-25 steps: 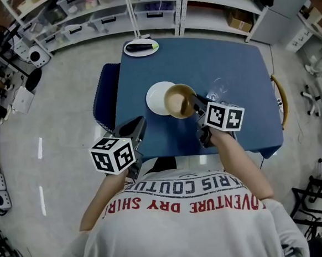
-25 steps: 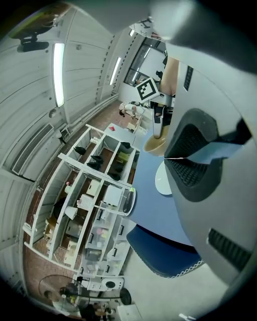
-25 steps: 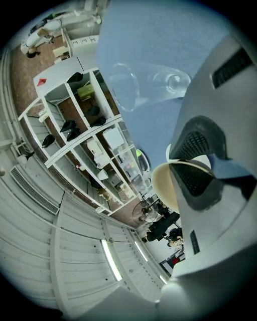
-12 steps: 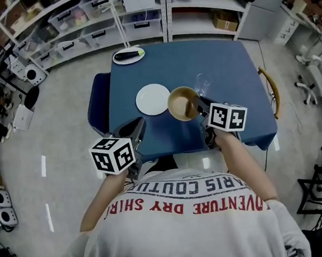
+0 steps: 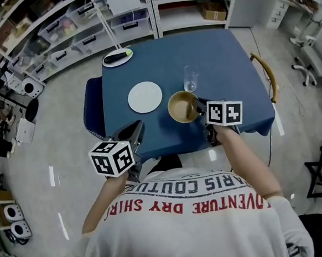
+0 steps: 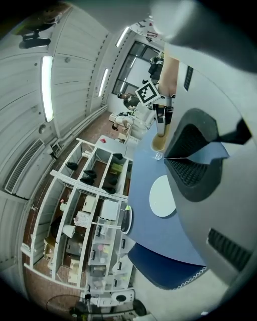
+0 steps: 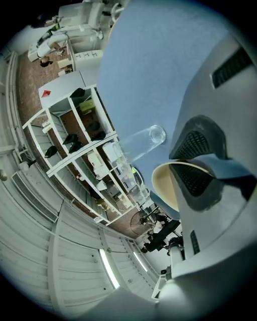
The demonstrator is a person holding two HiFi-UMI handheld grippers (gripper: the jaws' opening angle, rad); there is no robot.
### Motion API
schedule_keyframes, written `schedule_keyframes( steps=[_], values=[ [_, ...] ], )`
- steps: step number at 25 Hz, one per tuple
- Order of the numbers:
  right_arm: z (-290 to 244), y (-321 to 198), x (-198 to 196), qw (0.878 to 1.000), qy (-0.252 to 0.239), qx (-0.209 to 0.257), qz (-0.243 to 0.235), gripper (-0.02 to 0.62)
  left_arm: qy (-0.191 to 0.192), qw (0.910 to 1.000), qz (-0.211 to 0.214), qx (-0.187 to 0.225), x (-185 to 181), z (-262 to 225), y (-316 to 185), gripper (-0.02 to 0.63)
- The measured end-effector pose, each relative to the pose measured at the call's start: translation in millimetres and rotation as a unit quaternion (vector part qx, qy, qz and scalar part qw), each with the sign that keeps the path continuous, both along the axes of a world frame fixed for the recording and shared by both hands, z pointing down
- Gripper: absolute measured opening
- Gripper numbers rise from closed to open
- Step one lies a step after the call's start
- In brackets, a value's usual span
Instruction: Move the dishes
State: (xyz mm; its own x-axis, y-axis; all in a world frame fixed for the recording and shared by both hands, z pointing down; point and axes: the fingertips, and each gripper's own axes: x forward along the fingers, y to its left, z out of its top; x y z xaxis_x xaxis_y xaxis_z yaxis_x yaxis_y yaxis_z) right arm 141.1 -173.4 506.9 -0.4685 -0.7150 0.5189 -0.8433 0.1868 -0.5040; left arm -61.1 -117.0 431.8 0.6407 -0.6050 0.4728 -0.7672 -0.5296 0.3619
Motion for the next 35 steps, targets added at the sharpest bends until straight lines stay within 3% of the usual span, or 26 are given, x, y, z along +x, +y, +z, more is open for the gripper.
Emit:
schedule_keyframes(
  steps=[13,23,30,35],
  values=[
    [38.6,3.0,10.7,0.999,0.003,-0.045,0.011,0.037,-0.013,0.9995,0.019,-0.023,14.5,17.7,-1.8,0.028],
    [40.5,1.2,3.9,0.999,-0.016,-0.037,0.013,0.059,-0.007,0.9996,0.009,-0.025,5.7,24.7,-11.1,0.028],
    [25.3,0.1,9.9,1.0,-0.003,0.002,0.013,0.163,0.001,0.9997,0.01,-0.021,6.5,23.1,-12.4,0.029],
    [-11.7,6.6,16.6,0.996,0.042,0.072,-0.017,0.173,0.013,0.9998,0.01,-0.011,9.8,13.0,-10.8,0.028]
  ],
)
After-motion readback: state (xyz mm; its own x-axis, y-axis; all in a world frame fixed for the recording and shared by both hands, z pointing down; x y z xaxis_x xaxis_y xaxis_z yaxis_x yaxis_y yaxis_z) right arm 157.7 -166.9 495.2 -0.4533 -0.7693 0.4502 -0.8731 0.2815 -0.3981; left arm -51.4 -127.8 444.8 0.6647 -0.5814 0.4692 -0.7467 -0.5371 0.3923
